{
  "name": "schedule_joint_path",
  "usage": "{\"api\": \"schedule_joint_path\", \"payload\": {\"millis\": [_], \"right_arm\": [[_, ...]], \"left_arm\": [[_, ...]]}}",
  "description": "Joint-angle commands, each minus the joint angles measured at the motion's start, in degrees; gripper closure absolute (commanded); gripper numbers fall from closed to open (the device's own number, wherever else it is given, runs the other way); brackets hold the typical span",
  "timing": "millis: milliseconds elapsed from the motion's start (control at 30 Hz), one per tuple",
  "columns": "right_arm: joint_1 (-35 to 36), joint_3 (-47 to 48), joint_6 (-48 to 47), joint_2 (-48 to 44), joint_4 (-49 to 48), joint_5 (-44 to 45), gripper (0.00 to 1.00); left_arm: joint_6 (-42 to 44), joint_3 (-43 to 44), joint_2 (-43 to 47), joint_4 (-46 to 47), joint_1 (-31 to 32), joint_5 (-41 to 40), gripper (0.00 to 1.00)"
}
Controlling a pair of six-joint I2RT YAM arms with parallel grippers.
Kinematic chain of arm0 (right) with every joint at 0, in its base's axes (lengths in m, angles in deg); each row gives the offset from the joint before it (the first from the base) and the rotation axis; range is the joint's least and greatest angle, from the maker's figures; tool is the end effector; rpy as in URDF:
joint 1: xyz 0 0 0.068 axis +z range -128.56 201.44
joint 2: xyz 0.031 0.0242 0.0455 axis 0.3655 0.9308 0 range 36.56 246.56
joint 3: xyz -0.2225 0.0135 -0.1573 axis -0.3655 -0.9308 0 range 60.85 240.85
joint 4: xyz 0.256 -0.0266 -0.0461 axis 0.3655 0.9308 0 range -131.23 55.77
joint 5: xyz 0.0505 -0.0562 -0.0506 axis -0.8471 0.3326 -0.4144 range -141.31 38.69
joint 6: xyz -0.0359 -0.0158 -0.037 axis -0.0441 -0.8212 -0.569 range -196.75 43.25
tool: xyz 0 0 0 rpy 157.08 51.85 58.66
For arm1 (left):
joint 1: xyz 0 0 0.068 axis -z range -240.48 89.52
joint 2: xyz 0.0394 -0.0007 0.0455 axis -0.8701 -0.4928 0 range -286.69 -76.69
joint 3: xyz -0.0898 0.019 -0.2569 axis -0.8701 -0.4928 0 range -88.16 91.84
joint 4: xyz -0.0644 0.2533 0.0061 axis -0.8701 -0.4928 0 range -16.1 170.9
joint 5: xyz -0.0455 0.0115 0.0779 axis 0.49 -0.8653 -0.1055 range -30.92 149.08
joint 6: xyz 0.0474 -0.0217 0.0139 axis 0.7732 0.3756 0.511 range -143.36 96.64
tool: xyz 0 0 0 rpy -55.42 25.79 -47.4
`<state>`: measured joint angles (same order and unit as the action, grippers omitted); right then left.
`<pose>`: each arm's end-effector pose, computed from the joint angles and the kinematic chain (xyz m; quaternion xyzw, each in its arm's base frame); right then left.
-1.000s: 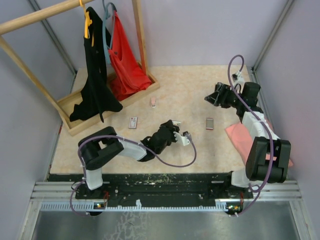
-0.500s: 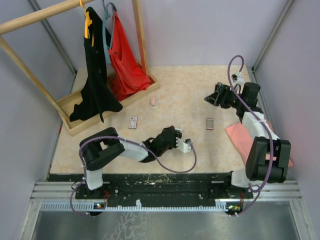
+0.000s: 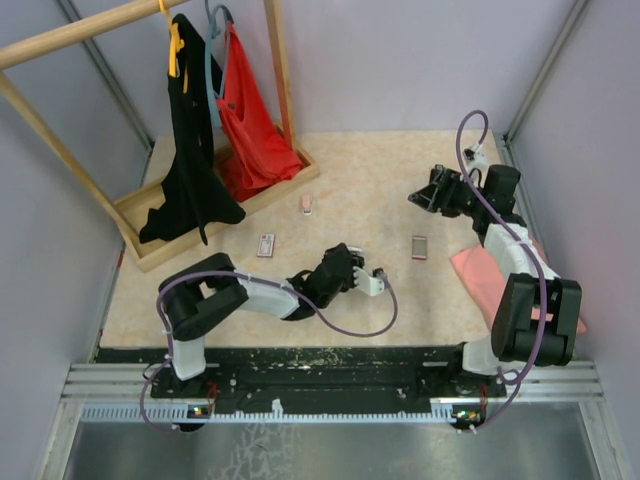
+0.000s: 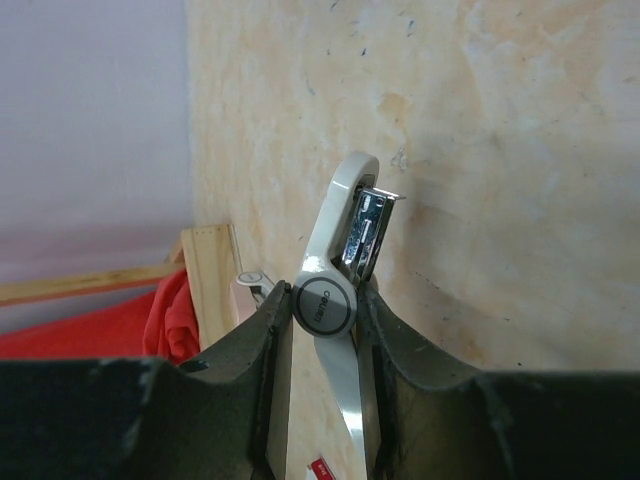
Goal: Unload the staples from the stapler
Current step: Unload the staple at the center of the board.
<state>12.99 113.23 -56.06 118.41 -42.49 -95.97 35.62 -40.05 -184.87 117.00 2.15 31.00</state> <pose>0.3133 -0.0212 0.2596 0.0108 0.8173 0.3748 0.4375 0.1864 -0.3235 0.1390 0.6457 0.5123 0.1865 0.5347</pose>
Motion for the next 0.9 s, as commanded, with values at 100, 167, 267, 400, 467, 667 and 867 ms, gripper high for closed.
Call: {"api": "schedule_joint_path", "payload": {"millis": [100,167,267,400,467,667,867], "right_arm": [[-0.6,0.0,0.32,-2.57,-3.04,-1.08,0.34],[-0.63,-0.1,0.43,-2.32,-3.21,-1.25,0.34],[-0.6,0.0,0.75,-2.07,-3.23,-1.52,0.34],[-0.61,-0.13,0.76,-2.34,-3.22,-1.47,0.34],[-0.61,-0.17,0.76,-2.47,-3.23,-1.4,0.34],[-0.61,-0.26,0.86,-2.13,-3.3,-1.61,0.34],[-0.58,-0.52,1.43,-1.31,-3.83,-2.94,0.34]], "left_arm": [[5.07,2.54,-1.99,-17.63,1.02,6.03,1.0],[5.13,3.07,-3.54,-16.57,1.09,2.0,1.0],[4.4,-0.1,-2.49,0.64,0.62,-2.06,1.0],[-4.74,1.06,1.62,2.58,-0.53,-1.86,1.0],[-7.87,-0.3,4.03,6.21,-0.76,-1.98,1.0],[-23.92,2.73,11.95,-19.51,-4.36,24.84,1.0],[-35.96,11.19,13.26,-32.03,-15.54,49.46,1.0]]}}
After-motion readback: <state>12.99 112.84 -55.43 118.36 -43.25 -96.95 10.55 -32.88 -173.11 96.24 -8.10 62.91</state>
